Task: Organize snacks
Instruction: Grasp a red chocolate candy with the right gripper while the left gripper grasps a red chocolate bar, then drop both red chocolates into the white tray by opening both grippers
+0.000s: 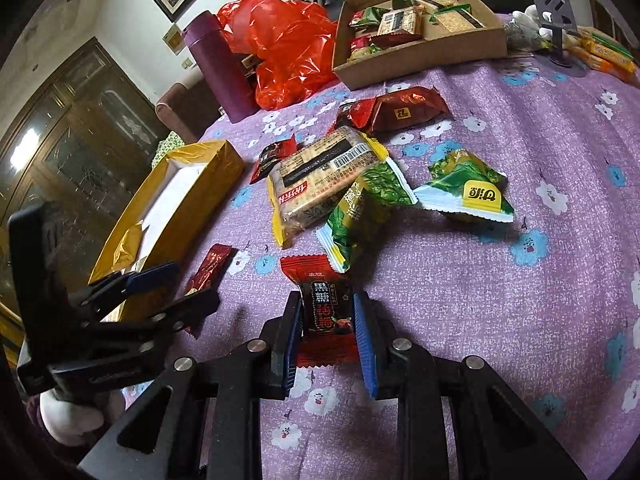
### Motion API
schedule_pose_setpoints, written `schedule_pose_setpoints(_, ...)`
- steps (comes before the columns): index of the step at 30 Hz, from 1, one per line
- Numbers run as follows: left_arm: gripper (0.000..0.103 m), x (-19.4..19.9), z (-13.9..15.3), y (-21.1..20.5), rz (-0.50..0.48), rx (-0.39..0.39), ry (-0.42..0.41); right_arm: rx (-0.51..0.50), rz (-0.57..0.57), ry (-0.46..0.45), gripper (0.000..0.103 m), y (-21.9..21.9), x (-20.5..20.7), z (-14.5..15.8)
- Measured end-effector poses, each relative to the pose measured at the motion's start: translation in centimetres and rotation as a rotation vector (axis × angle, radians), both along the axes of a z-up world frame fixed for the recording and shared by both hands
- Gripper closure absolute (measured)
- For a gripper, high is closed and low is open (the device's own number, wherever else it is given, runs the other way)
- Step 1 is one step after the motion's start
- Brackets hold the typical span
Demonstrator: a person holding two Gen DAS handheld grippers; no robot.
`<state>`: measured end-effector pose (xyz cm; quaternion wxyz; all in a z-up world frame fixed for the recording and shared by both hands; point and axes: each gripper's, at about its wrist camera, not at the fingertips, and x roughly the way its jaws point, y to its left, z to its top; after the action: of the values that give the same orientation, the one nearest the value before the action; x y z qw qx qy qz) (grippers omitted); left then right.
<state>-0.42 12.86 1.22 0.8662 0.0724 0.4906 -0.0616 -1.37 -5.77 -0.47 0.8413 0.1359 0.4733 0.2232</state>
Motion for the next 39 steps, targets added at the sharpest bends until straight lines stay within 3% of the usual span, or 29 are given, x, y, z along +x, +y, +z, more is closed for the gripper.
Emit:
schedule_pose_setpoints(1, 0.053, -0.2, -0.2, -0.6, -0.015, 0.058, -0.026, -0.001, 0.002, -0.003, 0.077, 0.0, -0.1, 0.0)
schedule_pose_setpoints(2, 0.077, -0.4, -0.3, -0.9, -0.046, 0.044, -0.034, -0.005, 0.003, -0.006, 0.077, 0.0, -0.1, 0.0)
schedule_pose_setpoints(3, 0.080, -0.6, -0.3, -1.2, -0.074, 0.023, -0.035, -0.008, 0.004, -0.009, 0.077, 0.1, -0.2, 0.1)
schedule_pose_setpoints(6, 0.080, -1.3, -0.3, -1.9, -0.084, 0.056, -0.059, -0.023, 0.002, -0.021, 0.077, 0.3, -0.4, 0.2)
schedule_pose_setpoints(15, 0.080, -3.8, 2.3, 0.5, -0.013, -0.160, -0.113, -0.006, 0.015, -0.073, 0.077, 0.8, -1.1, 0.5)
schedule_pose_setpoints(22, 0.080, -7.6, 5.4, 6.6, 0.116, -0.314, -0.220, 0.000, 0.037, -0.102, 0.077, 1.7, -1.7, 0.6)
schedule_pose_setpoints(31, 0.080, -9.9, 5.1, 14.8, 0.298, -0.333, -0.265, -0.001, 0.103, -0.131, 0.078, 5.5, -3.0, 2.7)
schedule_pose_setpoints(39, 0.080, -10.3, 3.6, 19.1, 0.386, -0.344, -0.265, -0.009, 0.269, -0.155, 0.078, 14.3, -3.6, 6.0)
